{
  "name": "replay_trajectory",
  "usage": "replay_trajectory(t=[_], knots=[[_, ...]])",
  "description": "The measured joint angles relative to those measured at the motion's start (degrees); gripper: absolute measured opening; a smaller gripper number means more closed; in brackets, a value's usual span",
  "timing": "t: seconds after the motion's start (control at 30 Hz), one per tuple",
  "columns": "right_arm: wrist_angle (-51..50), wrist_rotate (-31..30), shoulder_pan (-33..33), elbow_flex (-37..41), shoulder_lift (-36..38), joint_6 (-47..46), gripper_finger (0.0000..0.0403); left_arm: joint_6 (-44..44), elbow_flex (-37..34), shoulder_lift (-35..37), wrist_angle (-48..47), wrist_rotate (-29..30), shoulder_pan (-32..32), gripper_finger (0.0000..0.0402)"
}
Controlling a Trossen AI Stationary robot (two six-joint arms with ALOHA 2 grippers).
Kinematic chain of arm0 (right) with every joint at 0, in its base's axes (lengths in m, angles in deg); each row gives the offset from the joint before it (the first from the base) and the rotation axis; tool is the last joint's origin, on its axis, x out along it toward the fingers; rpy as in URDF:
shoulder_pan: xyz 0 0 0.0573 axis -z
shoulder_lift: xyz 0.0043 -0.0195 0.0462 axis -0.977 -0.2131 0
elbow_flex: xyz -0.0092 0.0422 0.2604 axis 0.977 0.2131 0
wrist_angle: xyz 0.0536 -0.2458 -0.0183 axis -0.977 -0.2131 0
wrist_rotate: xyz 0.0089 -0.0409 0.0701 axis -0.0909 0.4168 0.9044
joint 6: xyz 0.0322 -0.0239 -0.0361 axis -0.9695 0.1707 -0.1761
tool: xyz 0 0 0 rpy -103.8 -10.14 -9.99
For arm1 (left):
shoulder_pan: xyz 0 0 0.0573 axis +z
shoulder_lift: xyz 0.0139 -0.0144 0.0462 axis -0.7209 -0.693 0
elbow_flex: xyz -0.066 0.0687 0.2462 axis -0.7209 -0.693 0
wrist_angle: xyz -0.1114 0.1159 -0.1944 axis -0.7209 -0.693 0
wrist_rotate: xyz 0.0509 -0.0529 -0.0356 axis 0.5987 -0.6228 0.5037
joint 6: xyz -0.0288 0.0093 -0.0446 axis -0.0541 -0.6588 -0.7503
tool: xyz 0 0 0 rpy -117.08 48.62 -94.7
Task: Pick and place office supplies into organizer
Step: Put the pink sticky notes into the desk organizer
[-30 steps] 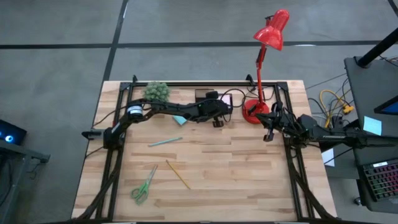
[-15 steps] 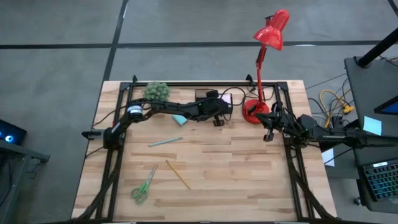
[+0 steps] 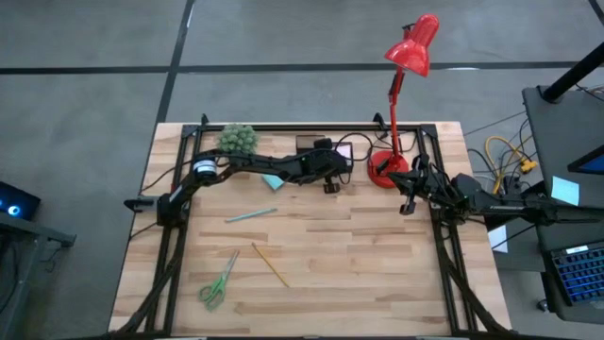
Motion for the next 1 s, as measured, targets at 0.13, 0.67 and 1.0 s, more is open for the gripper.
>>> replay_trajectory(t=[0.13,0.67,1.0], knots=[[0.0,0.0,0.0,0.0,0.0,0.0,0.0009,0.0,0.0,-0.1,0.0,-1.7,0.0,0.0000],[0.0,0.0,0.0,0.0,0.0,0.2,0.0008,-0.2,0.0,-0.1,-0.1,0.0,0.2,0.0000],[0.0,0.0,0.0,0.0,0.0,0.2,0.0008,-0.2,0.0,-0.1,-0.1,0.0,0.2,0.0000]])
